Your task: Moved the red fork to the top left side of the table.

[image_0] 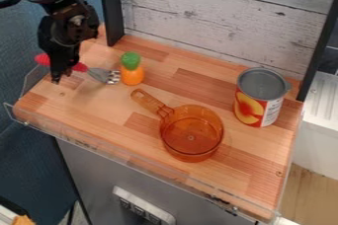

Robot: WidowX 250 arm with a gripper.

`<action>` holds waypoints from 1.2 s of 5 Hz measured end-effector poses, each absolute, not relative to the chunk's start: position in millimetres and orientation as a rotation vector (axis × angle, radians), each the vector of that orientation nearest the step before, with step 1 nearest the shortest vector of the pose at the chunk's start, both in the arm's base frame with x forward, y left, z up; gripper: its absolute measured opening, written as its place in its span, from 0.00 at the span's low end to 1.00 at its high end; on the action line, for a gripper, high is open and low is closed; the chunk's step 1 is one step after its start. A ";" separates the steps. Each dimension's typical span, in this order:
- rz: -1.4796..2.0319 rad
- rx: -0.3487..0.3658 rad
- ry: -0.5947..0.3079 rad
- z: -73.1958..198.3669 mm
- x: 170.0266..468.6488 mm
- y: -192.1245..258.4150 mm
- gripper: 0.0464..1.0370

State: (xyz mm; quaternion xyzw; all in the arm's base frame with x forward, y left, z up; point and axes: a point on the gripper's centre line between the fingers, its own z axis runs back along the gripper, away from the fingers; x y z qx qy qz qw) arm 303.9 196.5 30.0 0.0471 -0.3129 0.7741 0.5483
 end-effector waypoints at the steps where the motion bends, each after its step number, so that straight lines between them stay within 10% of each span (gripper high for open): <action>1: 1.867 0.095 -0.722 34.7 314.5 183.7 0.32; 6: 1.847 0.053 -0.655 22.8 339.3 125.1 0.32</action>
